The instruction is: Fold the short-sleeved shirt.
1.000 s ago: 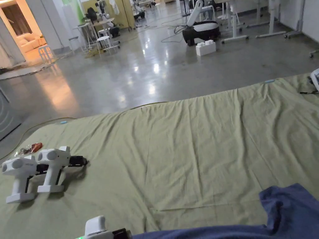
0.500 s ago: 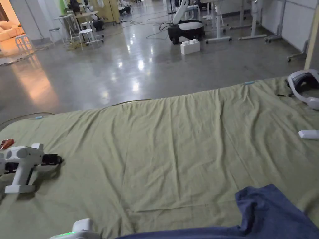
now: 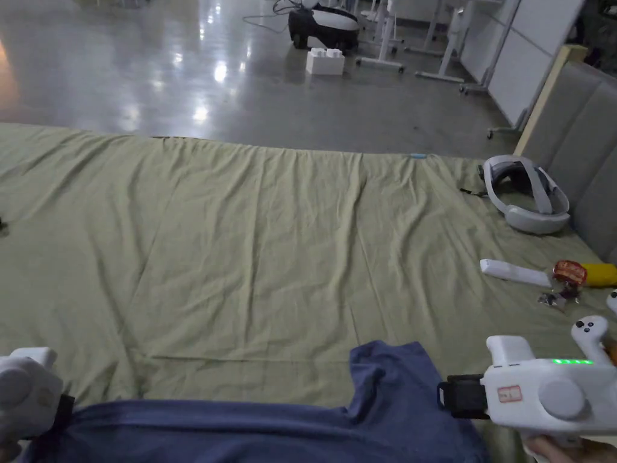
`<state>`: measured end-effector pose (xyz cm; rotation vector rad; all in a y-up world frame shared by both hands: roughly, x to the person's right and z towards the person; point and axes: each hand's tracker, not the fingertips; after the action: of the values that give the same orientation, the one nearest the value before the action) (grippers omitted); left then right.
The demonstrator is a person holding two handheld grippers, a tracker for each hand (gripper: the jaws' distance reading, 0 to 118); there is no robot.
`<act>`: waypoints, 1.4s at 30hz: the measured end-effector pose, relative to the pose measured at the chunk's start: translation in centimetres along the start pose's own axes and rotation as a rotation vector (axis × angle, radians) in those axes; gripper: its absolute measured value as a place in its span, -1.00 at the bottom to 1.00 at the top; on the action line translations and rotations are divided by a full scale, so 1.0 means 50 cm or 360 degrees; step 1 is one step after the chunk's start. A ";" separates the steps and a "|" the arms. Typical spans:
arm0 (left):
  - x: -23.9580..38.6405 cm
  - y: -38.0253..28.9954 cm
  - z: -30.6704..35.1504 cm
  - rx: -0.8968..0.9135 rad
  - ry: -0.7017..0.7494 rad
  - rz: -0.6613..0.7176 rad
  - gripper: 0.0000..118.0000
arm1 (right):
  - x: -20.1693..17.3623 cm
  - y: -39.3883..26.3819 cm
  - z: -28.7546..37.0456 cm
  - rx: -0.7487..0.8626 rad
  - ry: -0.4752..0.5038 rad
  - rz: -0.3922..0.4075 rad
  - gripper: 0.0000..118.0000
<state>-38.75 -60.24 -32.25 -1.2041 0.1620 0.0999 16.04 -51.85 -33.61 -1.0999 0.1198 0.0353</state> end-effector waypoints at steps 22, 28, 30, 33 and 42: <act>-0.068 -0.137 0.267 0.0439 -0.0344 0.0168 -0.83 | 0.028 -0.126 0.104 0.0269 0.0107 -0.0029 -0.91; -0.134 -0.352 0.349 0.0498 -0.0380 0.0228 -0.83 | 0.031 -0.311 0.222 0.0341 0.0117 -0.0131 -0.91; -0.143 -0.405 0.348 0.0468 -0.0399 0.0226 -0.83 | 0.026 -0.371 0.232 0.0323 0.0113 -0.0168 -0.91; -0.142 -0.462 0.322 0.0439 -0.0383 0.0214 -0.83 | 0.019 -0.434 0.227 0.0289 0.0105 -0.0211 -0.91; -0.129 -0.478 0.269 0.0466 -0.0315 0.0212 -0.48 | 0.025 -0.472 0.165 0.0249 0.0056 -0.0242 -0.90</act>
<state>-40.24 -56.10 -4.43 -0.8849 0.0800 0.3007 20.01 -55.24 -9.11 -0.9506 0.0687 -0.1279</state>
